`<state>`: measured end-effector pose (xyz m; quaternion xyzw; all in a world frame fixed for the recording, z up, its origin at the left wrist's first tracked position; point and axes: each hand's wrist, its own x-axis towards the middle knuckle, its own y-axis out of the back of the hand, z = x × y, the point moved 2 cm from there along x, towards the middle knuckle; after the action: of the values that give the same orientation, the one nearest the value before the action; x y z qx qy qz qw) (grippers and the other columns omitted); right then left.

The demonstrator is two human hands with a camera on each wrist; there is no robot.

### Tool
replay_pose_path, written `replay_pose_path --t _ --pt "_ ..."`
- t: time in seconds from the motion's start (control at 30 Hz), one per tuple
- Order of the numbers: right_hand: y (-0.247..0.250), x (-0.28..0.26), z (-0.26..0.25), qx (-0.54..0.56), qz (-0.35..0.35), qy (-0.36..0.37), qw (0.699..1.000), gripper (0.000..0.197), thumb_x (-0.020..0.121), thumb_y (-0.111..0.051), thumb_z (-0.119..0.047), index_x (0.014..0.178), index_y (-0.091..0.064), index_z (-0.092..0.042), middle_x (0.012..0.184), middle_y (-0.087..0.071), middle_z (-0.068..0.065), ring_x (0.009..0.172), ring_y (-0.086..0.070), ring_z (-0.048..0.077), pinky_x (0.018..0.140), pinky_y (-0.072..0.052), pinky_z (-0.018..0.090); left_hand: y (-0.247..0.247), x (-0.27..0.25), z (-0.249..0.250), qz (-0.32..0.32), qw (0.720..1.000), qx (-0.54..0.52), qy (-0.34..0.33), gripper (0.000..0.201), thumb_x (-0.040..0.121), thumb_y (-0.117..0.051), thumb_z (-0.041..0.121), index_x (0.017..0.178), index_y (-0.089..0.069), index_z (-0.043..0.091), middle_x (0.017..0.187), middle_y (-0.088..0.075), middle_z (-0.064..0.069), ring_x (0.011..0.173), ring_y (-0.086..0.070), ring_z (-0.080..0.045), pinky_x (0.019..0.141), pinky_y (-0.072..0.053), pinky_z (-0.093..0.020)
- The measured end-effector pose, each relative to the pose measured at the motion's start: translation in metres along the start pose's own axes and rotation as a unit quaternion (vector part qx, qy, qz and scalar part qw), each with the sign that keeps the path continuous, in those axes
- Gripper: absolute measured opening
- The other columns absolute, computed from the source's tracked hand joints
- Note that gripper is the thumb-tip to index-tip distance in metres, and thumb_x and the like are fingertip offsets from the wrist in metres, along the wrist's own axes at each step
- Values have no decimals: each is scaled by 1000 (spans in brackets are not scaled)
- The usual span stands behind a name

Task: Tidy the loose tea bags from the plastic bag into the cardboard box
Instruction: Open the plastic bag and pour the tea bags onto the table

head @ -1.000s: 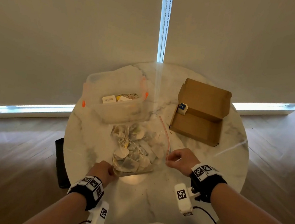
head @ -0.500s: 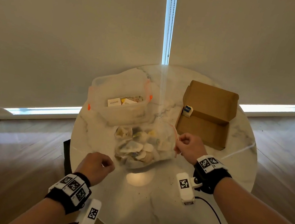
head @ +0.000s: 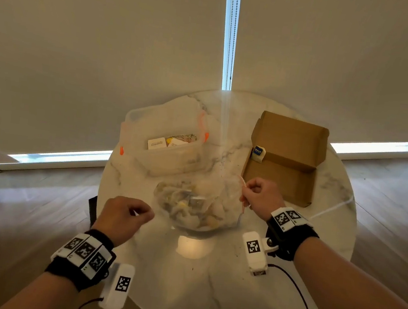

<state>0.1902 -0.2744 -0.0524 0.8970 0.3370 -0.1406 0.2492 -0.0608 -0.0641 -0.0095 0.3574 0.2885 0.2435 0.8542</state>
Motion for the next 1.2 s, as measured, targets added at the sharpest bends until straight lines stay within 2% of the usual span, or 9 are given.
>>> replay_pose_path --t 0.23,0.37,0.57,0.67,0.73,0.83,0.93,1.1,1.2 --pt "1 -7 -3 7 1 -1 1000 1 92 -62 -10 91 -63 -10 75 -73 6 59 -65 10 50 -46 16 -3 -7 0 20 999 -17 -25 21 82 -79 20 70 -70 35 71 -68 20 69 -59 6 60 -41 -2" --pt "-3 -17 1 4 -11 -7 1000 2 91 -62 -8 91 -63 -7 75 -73 9 57 -64 9 49 -45 14 -26 -18 -29 -67 996 50 -33 26 82 -79 27 66 -68 43 75 -65 36 74 -61 4 62 -44 -8" --pt "-16 -38 26 -51 -126 -39 990 9 90 -59 0 86 -61 -8 74 -73 12 54 -63 11 49 -45 15 -55 -21 -90 -284 940 187 35 20 80 -75 31 68 -63 42 86 -68 19 81 -63 3 77 -48 -10" --pt "-20 -41 29 -69 -169 -49 982 8 90 -60 -1 92 -63 -8 75 -73 10 55 -64 8 53 -48 17 -40 3 -95 -190 964 158 94 9 88 -70 30 85 -67 39 94 -70 11 82 -64 -5 81 -51 -19" --pt "-21 -38 22 -61 -158 -49 984 6 92 -64 -11 95 -66 -6 77 -73 8 57 -64 7 51 -46 15 -34 22 -84 -107 983 15 148 10 92 -67 34 93 -72 25 89 -73 0 81 -69 -15 77 -58 -31" --pt "-23 -26 9 -53 -117 -47 991 17 92 -65 -22 90 -70 -6 78 -74 8 58 -61 9 46 -42 13 -38 39 -58 -72 966 -135 210 24 91 -69 38 92 -69 14 90 -73 -8 86 -71 -20 67 -60 -35" --pt "-25 -17 0 -61 -87 -46 993 17 93 -64 -20 87 -70 -5 74 -73 8 58 -61 11 45 -42 13 -46 46 -41 -46 967 -140 208 27 85 -76 39 81 -75 12 79 -75 -6 78 -74 -18 61 -61 -33" --pt "-24 -19 1 -47 -85 -49 994 13 93 -64 -13 82 -67 -6 69 -70 9 57 -62 14 46 -44 14 -47 49 -32 2 979 -82 189 18 84 -77 18 66 -76 15 58 -71 -1 63 -72 -18 60 -61 -30" --pt "-21 -20 7 -36 -83 -57 994 12 92 -65 -14 82 -67 -8 67 -69 7 54 -61 10 49 -46 17 -32 49 -30 26 989 -36 143 21 84 -72 18 64 -75 21 58 -71 4 63 -71 -14 71 -61 -32"
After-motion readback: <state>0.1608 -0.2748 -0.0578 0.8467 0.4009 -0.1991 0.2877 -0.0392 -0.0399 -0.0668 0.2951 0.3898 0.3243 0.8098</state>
